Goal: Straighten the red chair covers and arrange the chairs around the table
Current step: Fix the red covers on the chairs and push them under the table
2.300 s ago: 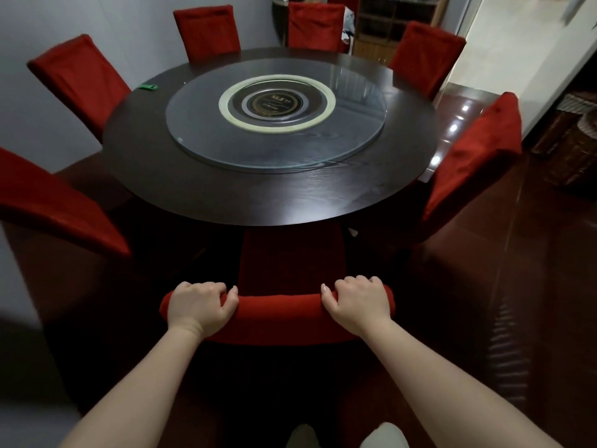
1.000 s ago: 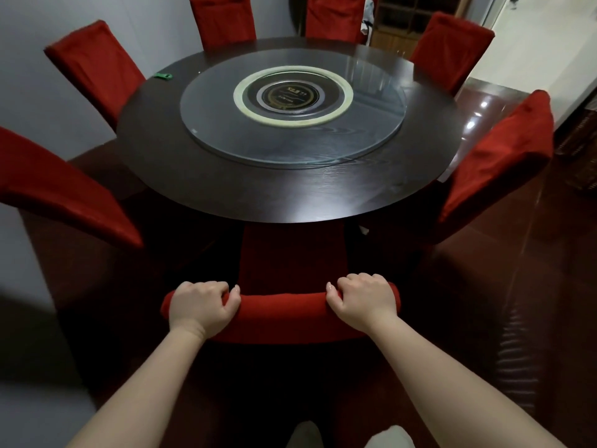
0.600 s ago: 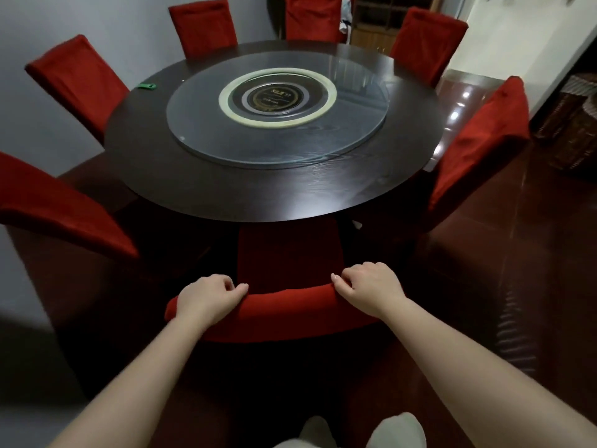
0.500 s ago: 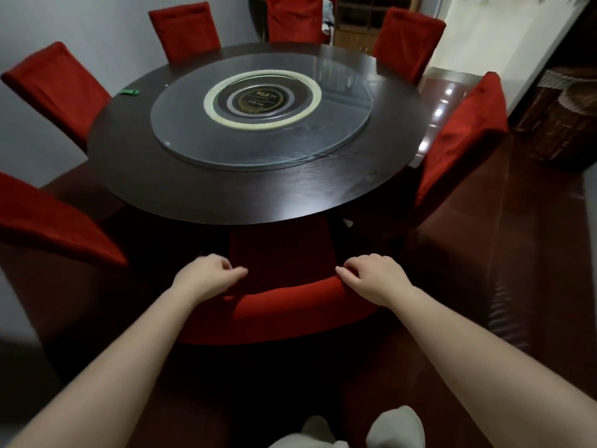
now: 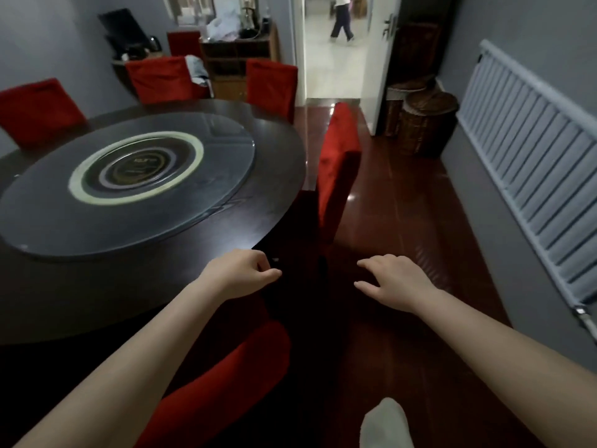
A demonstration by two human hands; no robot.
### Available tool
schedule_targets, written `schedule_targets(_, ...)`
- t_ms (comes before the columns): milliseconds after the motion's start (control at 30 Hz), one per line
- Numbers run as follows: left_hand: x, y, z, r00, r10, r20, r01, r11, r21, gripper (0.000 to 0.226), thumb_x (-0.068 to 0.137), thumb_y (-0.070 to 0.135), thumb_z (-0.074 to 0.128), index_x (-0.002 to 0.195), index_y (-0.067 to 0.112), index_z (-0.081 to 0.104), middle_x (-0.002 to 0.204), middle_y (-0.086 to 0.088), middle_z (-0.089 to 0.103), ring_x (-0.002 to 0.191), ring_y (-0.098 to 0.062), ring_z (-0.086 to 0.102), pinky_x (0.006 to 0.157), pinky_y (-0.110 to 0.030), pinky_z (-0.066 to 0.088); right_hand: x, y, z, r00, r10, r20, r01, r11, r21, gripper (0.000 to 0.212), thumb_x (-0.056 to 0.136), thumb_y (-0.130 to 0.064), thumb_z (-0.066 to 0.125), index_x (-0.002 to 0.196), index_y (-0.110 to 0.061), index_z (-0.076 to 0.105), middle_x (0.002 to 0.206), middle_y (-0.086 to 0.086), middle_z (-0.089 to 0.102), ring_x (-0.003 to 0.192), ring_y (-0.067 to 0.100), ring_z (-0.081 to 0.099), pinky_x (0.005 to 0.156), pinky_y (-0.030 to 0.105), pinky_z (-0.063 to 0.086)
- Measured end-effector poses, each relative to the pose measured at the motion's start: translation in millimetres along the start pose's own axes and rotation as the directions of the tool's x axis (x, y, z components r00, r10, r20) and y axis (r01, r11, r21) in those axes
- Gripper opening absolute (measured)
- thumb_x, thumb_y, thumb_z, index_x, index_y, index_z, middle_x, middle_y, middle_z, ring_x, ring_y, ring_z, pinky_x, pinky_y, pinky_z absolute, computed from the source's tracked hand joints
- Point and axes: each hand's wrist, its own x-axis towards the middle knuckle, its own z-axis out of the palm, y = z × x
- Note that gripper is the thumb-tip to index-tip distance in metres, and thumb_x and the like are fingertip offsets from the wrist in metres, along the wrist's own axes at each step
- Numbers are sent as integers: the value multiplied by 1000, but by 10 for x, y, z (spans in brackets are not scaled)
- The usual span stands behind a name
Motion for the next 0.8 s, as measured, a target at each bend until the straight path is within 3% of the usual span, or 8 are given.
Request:
schedule_targets(267, 986, 990, -257, 997, 77, -27, -76, 996, 49, 39, 88, 68, 50, 92, 34, 66, 88, 17, 64, 82, -2, 58, 69, -26, 49, 336, 1222, -302, 997, 61, -42, -61, 998, 2, 67, 91, -65, 45, 145, -26, 42, 141, -9, 52, 125, 13, 50, 103, 33, 41)
schedule_targets(600, 2105, 1821, -238, 999, -7, -51, 10, 999, 54, 37, 88, 70, 48, 90, 36, 64, 80, 19, 62, 73, 3, 56, 59, -25, 42, 968, 2658, -572, 999, 8, -45, -5, 997, 79, 70, 90, -68, 45, 147, -26, 40, 147, -10, 47, 131, 12, 47, 106, 32, 39)
schedule_targets(800, 2818, 2225, -309, 998, 20, -56, -17, 998, 59, 40, 88, 69, 49, 113, 40, 59, 85, 21, 61, 81, -2, 54, 66, -28, 43, 1290, 3150, -625, 998, -52, -32, 56, 986, 160, 74, 87, -69, 48, 148, -28, 37, 148, -9, 46, 133, 12, 44, 109, 33, 36)
